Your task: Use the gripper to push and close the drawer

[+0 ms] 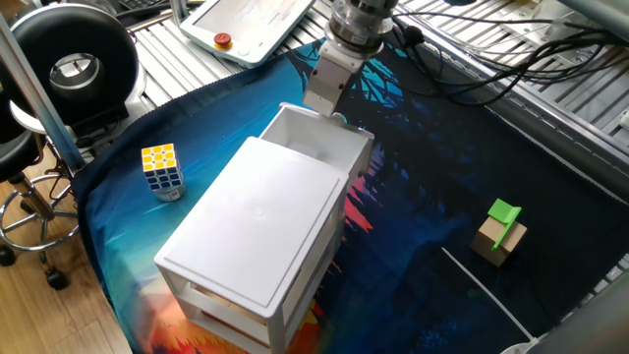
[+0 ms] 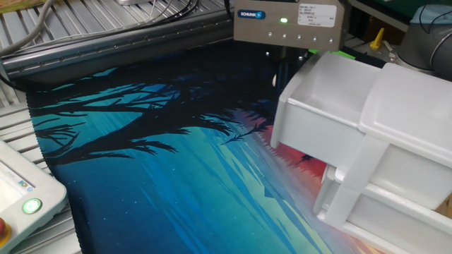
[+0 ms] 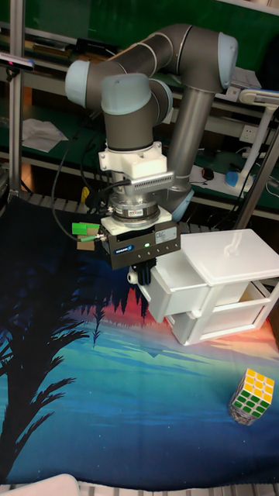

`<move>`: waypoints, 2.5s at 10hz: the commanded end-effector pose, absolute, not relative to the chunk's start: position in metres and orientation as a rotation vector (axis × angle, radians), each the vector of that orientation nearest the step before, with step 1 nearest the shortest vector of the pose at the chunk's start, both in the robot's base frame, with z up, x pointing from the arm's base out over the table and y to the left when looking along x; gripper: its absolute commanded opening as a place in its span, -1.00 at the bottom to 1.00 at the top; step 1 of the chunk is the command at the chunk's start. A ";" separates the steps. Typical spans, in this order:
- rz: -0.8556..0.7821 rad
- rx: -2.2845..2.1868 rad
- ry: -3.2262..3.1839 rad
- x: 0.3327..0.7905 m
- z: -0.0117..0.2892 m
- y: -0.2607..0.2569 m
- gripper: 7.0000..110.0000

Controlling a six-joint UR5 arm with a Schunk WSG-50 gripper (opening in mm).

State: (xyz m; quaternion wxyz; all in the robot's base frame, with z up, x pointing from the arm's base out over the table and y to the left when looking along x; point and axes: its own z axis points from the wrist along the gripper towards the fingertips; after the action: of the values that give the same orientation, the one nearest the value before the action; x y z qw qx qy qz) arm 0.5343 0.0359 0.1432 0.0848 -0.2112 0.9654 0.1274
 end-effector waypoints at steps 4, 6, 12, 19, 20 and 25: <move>0.498 -0.548 2.891 0.528 0.148 0.058 -1.00; 0.484 -0.510 2.886 0.530 0.146 0.064 -1.00; 0.411 -0.522 2.907 0.523 0.144 0.065 -1.00; 0.427 -0.494 2.916 0.517 0.147 0.074 -1.00; 0.442 -0.488 2.913 0.517 0.148 0.078 -1.00; 0.445 -0.450 2.904 0.517 0.148 0.085 -1.00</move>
State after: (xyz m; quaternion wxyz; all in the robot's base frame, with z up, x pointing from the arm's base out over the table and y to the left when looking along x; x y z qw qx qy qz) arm 0.5158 0.0794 0.1450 0.0783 -0.1591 0.9738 0.1426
